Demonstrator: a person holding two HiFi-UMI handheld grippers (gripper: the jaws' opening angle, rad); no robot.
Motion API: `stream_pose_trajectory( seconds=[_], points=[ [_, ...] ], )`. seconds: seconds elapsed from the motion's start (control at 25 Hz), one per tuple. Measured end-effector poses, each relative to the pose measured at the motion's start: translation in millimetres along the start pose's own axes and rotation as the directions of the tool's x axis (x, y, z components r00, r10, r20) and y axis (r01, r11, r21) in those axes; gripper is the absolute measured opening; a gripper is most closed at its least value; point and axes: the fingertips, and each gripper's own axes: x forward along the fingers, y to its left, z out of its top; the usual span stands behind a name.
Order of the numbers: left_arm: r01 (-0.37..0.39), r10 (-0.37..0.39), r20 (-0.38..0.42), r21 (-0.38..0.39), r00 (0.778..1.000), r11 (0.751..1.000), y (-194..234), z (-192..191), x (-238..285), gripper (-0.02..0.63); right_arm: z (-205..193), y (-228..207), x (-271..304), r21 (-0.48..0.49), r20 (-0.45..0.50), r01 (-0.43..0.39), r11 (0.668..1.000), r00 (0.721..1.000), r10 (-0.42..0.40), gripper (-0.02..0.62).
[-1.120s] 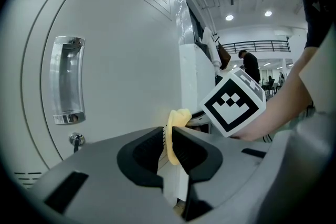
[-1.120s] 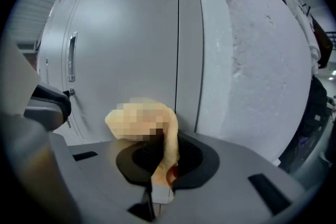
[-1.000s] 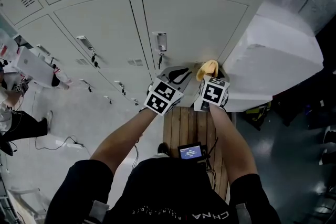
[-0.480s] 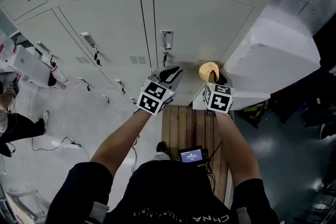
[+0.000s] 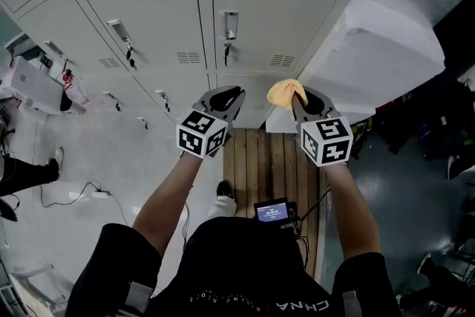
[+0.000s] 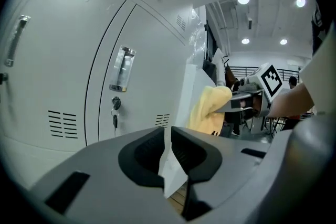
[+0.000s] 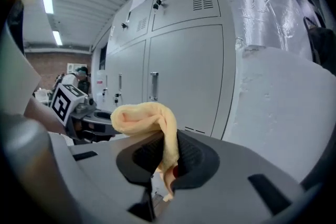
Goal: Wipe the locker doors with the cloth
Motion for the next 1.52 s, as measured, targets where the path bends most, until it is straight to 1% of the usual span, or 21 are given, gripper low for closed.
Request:
stream_pose_trajectory(
  seconds=[0.12, 0.2, 0.32, 0.44, 0.64, 0.76, 0.84, 1.04, 1.32, 1.52],
  points=[
    [0.000, 0.000, 0.007, -0.012, 1.000, 1.000, -24.8, -6.6, -21.2, 0.052, 5.2, 11.5, -33.0, 0.030, 0.014, -0.081, 0.996, 0.997, 0.081, 0.061],
    [-0.008, 0.008, 0.013, -0.013, 1.000, 1.000, -44.1, -8.9, -34.9, 0.052, 9.5, 13.2, -60.0, 0.054, 0.041, -0.108, 0.993, 0.994, 0.106, 0.061],
    [-0.020, 0.020, 0.018, 0.007, 1.000, 1.000, -84.2, -14.7, -51.6, 0.052, 11.1, 13.6, -106.5, 0.076, 0.107, -0.125, 0.989, 0.987, 0.117, 0.061],
    [-0.016, 0.015, 0.018, 0.038, 1.000, 0.999, -137.0, -23.1, -63.5, 0.051, 0.7, 14.4, -153.2, 0.092, 0.159, -0.139, 0.986, 0.980, 0.123, 0.061],
    [0.015, -0.015, -0.004, 0.061, 1.000, 0.998, -225.3, -47.1, -77.5, 0.051, -33.1, 14.3, -215.8, 0.140, 0.183, -0.147, 0.979, 0.976, 0.120, 0.061],
    [0.020, -0.018, -0.021, 0.064, 1.000, 0.998, -263.2, -59.3, -85.3, 0.049, -49.7, 22.1, -243.4, 0.169, 0.190, -0.160, 0.972, 0.973, 0.127, 0.061],
    [0.017, -0.015, -0.024, 0.079, 1.000, 0.997, -280.0, -59.5, -90.7, 0.051, -53.5, 29.9, -256.2, 0.178, 0.195, -0.169, 0.970, 0.972, 0.133, 0.061],
    [0.017, -0.016, -0.009, 0.119, 1.000, 0.993, -297.1, -47.8, -103.5, 0.051, -52.0, 51.9, -271.7, 0.180, 0.211, -0.179, 0.967, 0.967, 0.140, 0.061],
    [0.019, -0.025, 0.040, 0.147, 0.999, 0.989, -291.6, -22.2, -120.1, 0.051, -44.1, 78.6, -264.9, 0.195, 0.203, -0.174, 0.965, 0.970, 0.134, 0.061],
    [0.026, -0.035, 0.059, 0.147, 0.998, 0.989, -284.5, -20.8, -141.0, 0.051, -39.6, 104.5, -257.8, 0.210, 0.197, -0.174, 0.962, 0.971, 0.132, 0.061]
  ],
)
